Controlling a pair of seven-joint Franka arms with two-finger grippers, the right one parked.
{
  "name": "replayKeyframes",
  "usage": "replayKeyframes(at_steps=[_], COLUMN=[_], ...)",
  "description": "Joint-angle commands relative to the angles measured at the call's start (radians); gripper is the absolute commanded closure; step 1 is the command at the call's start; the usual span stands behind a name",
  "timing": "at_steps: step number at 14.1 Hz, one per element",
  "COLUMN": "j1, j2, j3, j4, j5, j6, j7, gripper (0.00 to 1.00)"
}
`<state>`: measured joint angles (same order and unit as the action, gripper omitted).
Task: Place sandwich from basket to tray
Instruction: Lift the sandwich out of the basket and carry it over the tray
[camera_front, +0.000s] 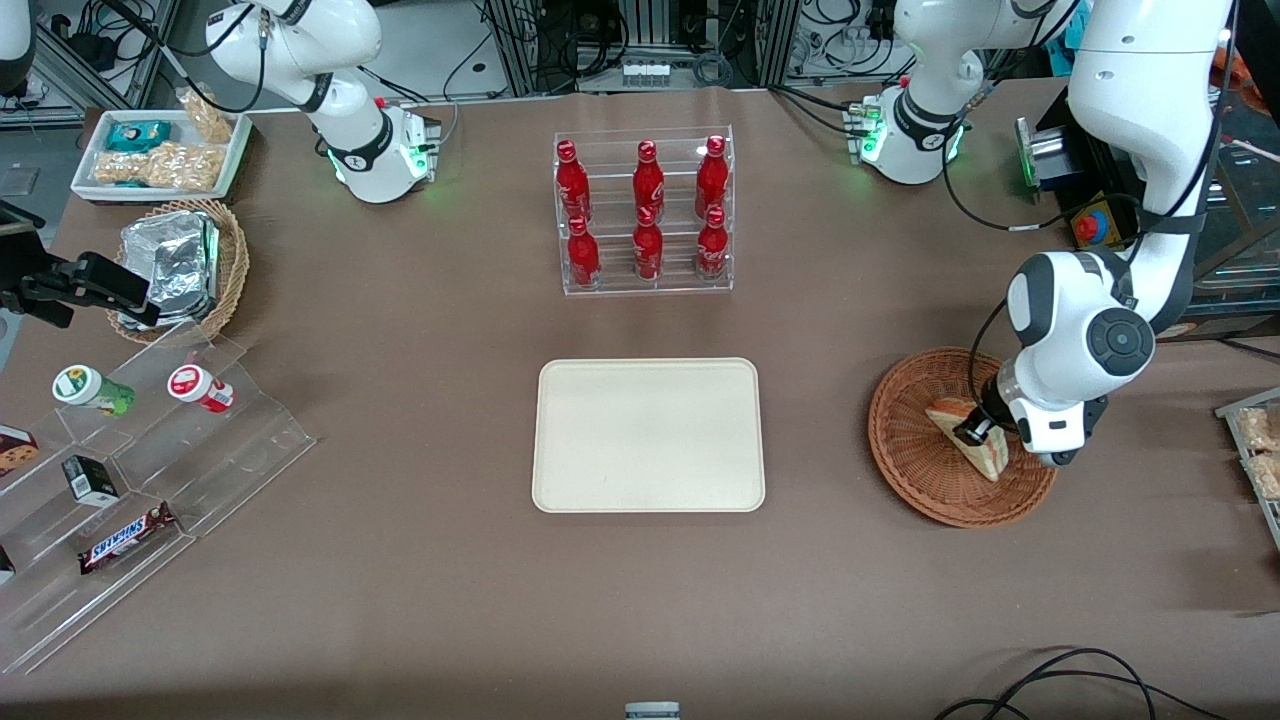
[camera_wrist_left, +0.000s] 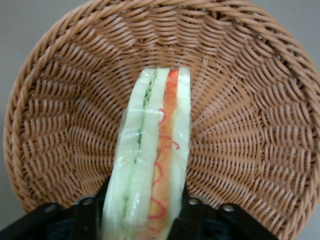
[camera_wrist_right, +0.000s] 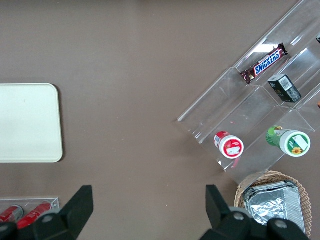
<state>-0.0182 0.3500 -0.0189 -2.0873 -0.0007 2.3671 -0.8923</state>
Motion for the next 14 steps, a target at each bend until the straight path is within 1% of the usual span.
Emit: replayKeyframes(at_steps=[1,3,4,6,10,12,14], j1=[-0.006,-0.011,-0.014,-0.026,-0.043,-0.106,-0.198], j2=[-0.016,-0.006,-0.006,-0.016,0.016,0.075,0.148], j3=[0.004,0.002,-0.001,-0.028,-0.179,-0.214,-0.214], j4=[0.106,0.220,0.251,0.254,0.286,0.375,0.464], j5=[0.007,0.007,0.005,-0.005,-0.001,-0.001,0.008], j6=[-0.199,-0.387,-0.422,-0.423,-0.369,-0.356,-0.356], j7=[0.035,0.062,0.078,0.162,0.356,0.345,0.273], gripper=[0.92,0.94,0.95,0.99,1.00,0.96,0.98])
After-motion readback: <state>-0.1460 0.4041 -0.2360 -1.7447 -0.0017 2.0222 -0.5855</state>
